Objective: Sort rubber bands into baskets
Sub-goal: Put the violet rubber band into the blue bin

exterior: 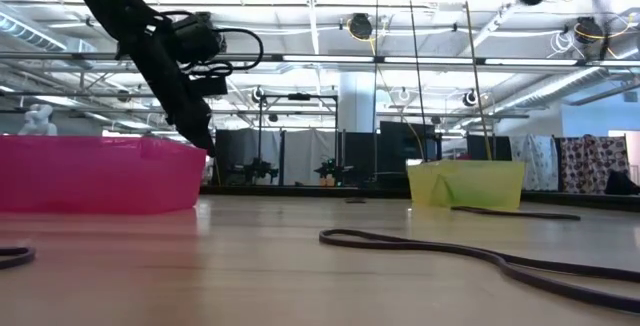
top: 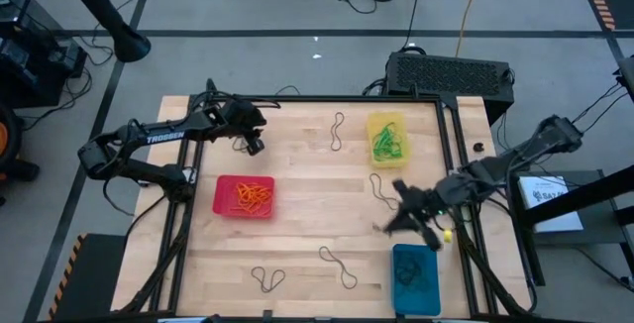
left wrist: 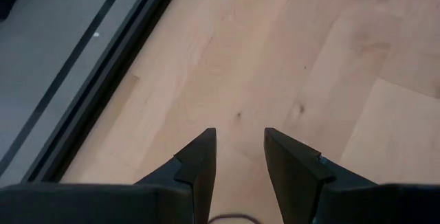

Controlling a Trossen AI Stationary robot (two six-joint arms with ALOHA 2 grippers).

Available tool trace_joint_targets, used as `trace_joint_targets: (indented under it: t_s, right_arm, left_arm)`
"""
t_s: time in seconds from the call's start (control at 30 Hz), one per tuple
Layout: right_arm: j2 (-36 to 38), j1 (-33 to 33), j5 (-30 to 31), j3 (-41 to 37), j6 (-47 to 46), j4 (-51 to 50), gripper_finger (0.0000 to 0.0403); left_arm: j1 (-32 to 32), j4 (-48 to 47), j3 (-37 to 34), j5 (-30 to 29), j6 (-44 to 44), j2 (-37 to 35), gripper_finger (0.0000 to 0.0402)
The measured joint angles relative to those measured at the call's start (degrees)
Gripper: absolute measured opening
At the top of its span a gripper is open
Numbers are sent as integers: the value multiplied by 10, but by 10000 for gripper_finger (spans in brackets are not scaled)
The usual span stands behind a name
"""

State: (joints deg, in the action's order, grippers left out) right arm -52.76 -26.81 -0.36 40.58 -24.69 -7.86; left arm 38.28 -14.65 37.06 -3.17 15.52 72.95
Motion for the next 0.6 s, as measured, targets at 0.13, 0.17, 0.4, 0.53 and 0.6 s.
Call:
trace_joint_targets:
  t_s: [0.13,0.17,0.4,0.53,0.6]
  right_arm:
    - [-5,-67,-40,0,-108,-4,0]
    - [-11,-84,-35,0,-136,-7,0]
    - [-84,-196,88,0,-308,-81,0]
    - [-139,-244,124,0,-394,-86,0]
    - [-165,-262,126,1,-447,-108,0]
  left_arm:
    - [0,8,0,-1,0,0,132]
    - [0,8,0,-1,0,0,132]
    - [0,8,0,-1,0,0,132]
    - [0,8,0,-1,0,0,132]
    - [0,8,0,-1,0,0,132]
